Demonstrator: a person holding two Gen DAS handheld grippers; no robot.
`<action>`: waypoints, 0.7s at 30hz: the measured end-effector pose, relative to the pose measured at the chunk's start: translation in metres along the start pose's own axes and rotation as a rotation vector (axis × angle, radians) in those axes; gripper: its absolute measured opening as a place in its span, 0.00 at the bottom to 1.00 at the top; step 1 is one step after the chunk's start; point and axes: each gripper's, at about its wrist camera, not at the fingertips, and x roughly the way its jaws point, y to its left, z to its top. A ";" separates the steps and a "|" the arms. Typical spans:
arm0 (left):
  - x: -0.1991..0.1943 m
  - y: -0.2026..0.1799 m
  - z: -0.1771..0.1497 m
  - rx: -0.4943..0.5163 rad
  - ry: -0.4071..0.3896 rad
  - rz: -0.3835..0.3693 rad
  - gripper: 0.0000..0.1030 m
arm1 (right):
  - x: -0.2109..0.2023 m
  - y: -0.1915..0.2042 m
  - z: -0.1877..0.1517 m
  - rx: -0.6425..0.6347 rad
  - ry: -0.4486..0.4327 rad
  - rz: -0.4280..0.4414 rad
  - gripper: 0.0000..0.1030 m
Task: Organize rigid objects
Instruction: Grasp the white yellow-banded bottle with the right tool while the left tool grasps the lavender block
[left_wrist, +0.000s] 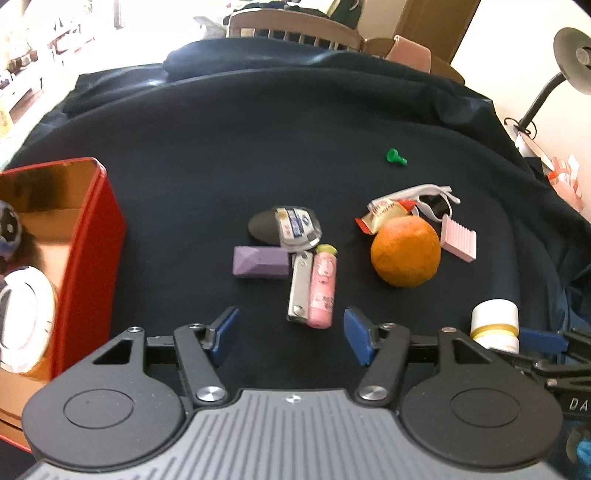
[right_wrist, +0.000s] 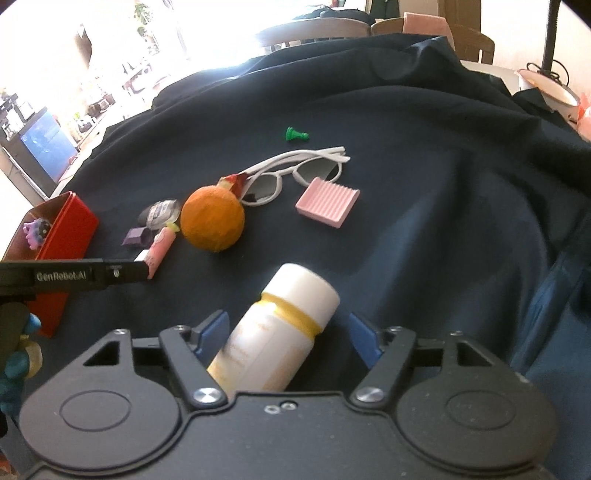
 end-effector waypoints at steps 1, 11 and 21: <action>-0.001 0.001 0.002 -0.001 -0.010 0.016 0.60 | 0.000 0.001 -0.001 0.001 0.001 0.002 0.69; 0.019 0.004 0.025 0.015 -0.041 0.083 0.60 | 0.006 0.010 -0.003 -0.012 0.021 0.004 0.67; 0.028 0.010 0.026 -0.021 -0.038 0.057 0.41 | 0.009 0.017 -0.004 -0.022 0.034 0.016 0.53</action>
